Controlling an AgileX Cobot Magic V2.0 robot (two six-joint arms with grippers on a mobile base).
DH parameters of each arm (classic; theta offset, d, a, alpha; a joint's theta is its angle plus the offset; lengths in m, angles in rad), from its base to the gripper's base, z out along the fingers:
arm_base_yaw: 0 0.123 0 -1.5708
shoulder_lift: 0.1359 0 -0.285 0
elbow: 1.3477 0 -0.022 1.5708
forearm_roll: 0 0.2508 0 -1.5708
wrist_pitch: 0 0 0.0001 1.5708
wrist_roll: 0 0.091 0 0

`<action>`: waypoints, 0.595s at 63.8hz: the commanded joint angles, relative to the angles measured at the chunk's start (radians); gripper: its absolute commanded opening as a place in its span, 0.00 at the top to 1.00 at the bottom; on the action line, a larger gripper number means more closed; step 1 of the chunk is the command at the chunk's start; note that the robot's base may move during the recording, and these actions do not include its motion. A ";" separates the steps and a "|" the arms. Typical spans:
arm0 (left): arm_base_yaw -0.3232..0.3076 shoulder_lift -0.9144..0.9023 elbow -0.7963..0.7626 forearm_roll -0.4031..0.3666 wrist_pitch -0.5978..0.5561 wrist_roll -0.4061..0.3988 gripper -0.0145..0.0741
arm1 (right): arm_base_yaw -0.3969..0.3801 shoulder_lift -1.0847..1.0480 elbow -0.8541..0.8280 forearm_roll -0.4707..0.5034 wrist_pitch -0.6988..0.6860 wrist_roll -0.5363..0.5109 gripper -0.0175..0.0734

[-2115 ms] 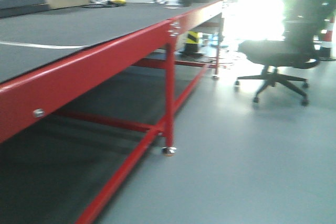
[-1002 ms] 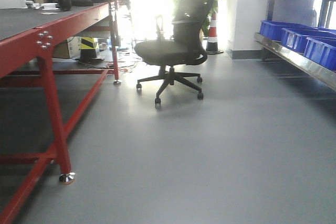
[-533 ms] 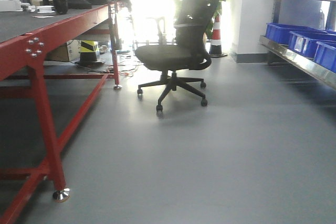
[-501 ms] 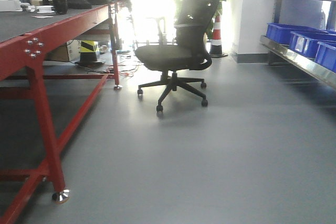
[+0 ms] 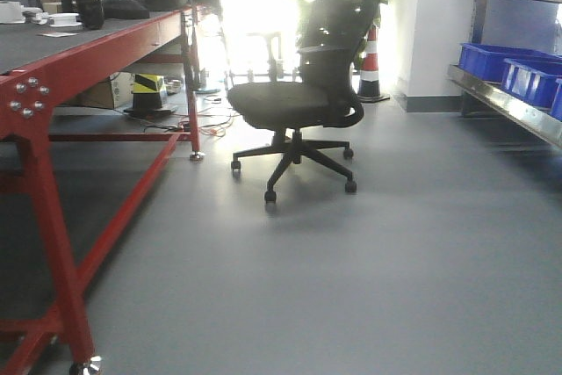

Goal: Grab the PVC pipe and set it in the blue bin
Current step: 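Drive the base toward the shelf rack of blue bins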

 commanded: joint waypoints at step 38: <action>-0.008 -0.005 -0.001 0.001 -0.025 -0.006 0.96 | -0.001 -0.005 -0.001 -0.008 -0.024 -0.002 0.99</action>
